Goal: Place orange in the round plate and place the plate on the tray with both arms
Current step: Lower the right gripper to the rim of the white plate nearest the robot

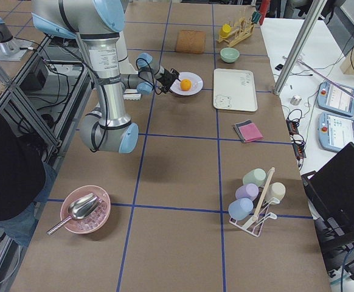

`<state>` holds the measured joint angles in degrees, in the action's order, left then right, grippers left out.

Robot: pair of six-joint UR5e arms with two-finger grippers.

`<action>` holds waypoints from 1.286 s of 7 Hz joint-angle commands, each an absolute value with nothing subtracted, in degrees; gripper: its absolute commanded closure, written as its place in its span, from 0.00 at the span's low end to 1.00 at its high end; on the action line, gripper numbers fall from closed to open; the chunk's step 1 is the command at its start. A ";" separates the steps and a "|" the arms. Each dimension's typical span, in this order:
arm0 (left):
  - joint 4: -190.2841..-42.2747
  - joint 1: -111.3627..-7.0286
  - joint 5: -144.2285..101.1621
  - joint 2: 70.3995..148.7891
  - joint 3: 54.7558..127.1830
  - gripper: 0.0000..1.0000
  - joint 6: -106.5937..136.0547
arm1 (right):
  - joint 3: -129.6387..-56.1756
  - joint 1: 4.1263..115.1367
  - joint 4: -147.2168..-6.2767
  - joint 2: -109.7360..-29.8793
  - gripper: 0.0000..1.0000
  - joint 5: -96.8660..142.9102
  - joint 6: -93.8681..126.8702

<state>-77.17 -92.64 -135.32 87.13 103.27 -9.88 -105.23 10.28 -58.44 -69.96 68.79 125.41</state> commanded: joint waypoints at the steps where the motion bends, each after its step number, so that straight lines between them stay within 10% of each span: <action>1: -77.17 -92.64 -135.35 86.75 103.36 0.00 -9.84 | -100.05 12.64 -58.45 -66.47 0.13 68.99 125.60; 6: -77.17 -92.64 -135.35 86.75 103.36 0.00 -9.76 | -94.75 13.01 -57.05 -63.72 0.22 68.99 127.00; 7: -77.17 -92.64 -135.44 86.84 103.36 0.00 -9.84 | -94.75 13.01 -57.04 -63.20 0.45 68.99 127.87; 8: -77.17 -92.64 -135.44 86.84 103.36 0.00 -9.84 | -94.75 12.92 -56.95 -63.28 0.99 68.99 129.88; 9: -77.17 -92.64 -135.35 86.84 103.36 0.00 -9.84 | -95.18 13.01 -56.95 -63.28 1.00 68.99 130.08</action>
